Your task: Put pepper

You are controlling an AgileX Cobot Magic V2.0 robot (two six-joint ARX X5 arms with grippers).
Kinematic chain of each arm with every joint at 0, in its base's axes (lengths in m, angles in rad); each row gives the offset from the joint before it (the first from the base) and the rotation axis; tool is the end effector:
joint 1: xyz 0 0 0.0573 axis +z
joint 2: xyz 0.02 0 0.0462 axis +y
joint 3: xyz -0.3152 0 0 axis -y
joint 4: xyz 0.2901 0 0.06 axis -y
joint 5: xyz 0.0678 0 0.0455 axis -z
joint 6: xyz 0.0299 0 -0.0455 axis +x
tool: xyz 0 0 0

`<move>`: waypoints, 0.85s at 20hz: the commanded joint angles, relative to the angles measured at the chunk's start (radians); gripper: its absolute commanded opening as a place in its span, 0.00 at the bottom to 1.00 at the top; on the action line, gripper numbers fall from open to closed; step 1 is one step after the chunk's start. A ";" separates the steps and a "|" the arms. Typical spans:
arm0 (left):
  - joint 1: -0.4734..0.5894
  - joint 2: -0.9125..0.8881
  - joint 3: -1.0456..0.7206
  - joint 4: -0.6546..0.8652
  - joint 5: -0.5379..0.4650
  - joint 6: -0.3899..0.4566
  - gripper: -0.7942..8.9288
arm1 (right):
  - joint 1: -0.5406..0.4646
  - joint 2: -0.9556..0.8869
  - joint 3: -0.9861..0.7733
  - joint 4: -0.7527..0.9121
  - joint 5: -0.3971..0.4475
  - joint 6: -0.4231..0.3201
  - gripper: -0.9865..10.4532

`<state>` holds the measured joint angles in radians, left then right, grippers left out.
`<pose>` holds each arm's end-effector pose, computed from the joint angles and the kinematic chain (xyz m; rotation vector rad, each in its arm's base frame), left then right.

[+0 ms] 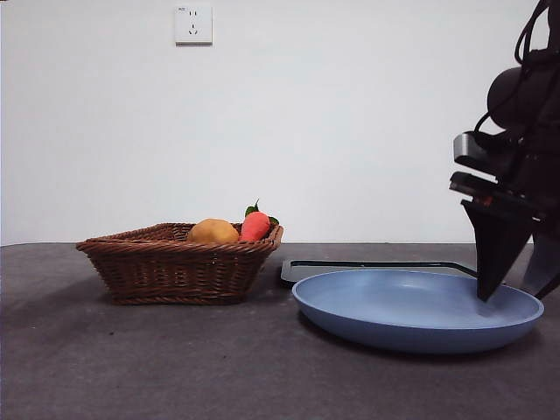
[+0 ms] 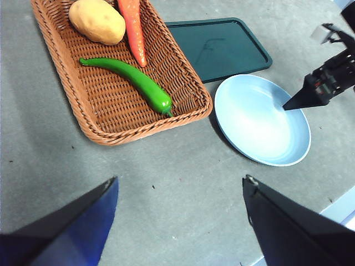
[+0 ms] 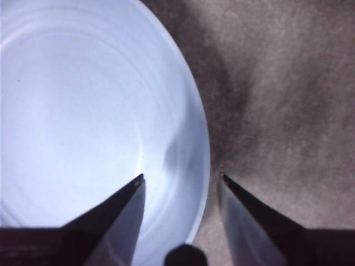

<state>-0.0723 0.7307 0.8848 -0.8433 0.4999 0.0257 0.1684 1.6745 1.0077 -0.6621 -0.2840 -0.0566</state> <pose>0.1339 -0.0241 0.3579 -0.1241 0.6752 -0.5577 0.3346 0.0654 0.1910 0.0302 1.3249 0.4209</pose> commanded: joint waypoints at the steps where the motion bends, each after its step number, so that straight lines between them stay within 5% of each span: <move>1: -0.001 0.003 0.015 0.012 0.002 -0.003 0.48 | 0.003 0.034 0.017 0.003 0.002 -0.003 0.24; 8: -0.001 0.003 0.015 0.012 0.002 -0.004 0.48 | 0.003 0.046 0.017 0.007 0.000 0.008 0.09; 17: -0.035 0.079 0.019 0.049 -0.053 -0.064 0.48 | 0.003 -0.064 0.017 -0.016 0.000 0.045 0.09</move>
<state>-0.1043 0.8074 0.8848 -0.8047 0.4461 -0.0223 0.1692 1.6001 1.0176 -0.6815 -0.2993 -0.0116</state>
